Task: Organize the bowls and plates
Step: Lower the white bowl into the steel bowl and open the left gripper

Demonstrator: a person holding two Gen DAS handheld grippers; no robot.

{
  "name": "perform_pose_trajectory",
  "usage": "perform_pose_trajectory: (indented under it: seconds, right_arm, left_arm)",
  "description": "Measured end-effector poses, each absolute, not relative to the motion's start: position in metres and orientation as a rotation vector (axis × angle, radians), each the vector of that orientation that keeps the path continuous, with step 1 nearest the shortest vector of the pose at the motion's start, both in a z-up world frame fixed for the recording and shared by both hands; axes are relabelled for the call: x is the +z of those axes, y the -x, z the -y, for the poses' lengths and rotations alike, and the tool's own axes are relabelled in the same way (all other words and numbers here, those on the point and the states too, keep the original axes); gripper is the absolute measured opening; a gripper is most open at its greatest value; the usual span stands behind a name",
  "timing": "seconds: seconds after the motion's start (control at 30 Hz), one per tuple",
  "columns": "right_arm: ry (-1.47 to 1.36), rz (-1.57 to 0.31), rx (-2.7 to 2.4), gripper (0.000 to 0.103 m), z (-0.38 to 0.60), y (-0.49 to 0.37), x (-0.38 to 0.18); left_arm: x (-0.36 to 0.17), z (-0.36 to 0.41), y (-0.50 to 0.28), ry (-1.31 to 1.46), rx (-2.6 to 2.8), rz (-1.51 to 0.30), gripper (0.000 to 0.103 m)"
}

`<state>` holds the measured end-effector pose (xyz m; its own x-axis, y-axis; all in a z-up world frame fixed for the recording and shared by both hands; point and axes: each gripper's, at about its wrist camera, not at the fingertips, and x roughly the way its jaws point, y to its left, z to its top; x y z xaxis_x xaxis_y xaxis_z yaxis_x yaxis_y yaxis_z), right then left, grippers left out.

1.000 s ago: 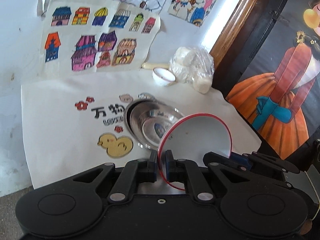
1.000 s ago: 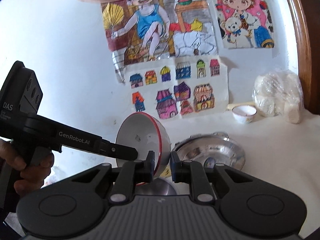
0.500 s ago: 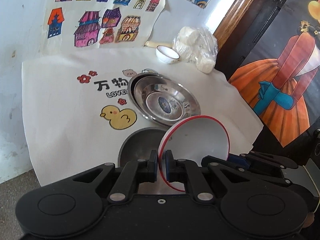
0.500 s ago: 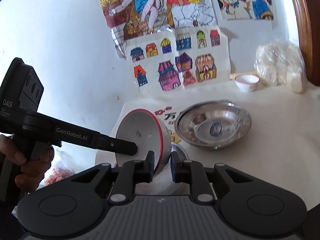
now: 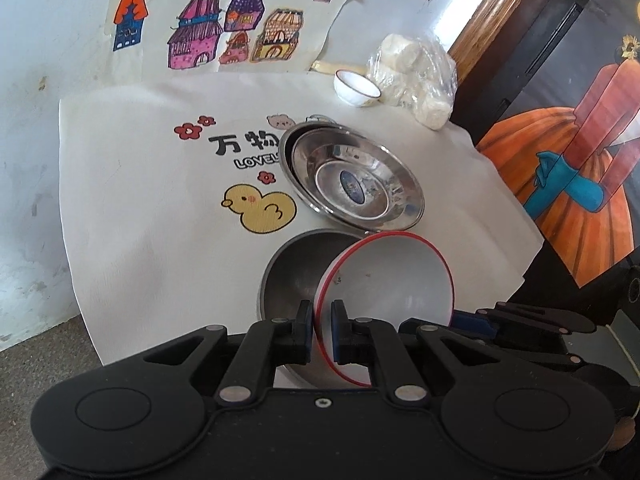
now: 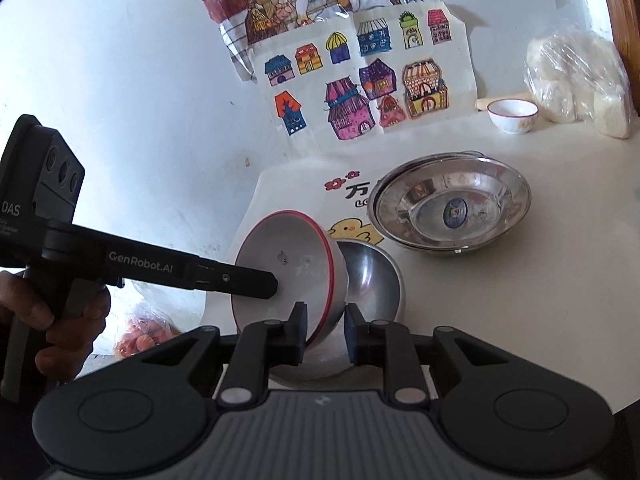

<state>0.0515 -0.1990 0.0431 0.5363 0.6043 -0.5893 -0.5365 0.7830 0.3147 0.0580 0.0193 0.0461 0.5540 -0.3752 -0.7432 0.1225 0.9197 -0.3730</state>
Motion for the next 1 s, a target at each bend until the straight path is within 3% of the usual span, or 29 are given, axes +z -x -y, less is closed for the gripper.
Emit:
perform_pose_trajectory:
  seconds: [0.93, 1.0]
  right_arm:
    - [-0.062, -0.763, 0.658, 0.046, 0.194, -0.058, 0.043]
    - [-0.064, -0.748, 0.651, 0.049, 0.196, -0.057, 0.044]
  left_arm:
    - [0.044, -0.022, -0.068, 0.307, -0.283, -0.943, 0.017]
    - [0.047, -0.022, -0.069, 0.309, -0.283, -0.93, 0.023]
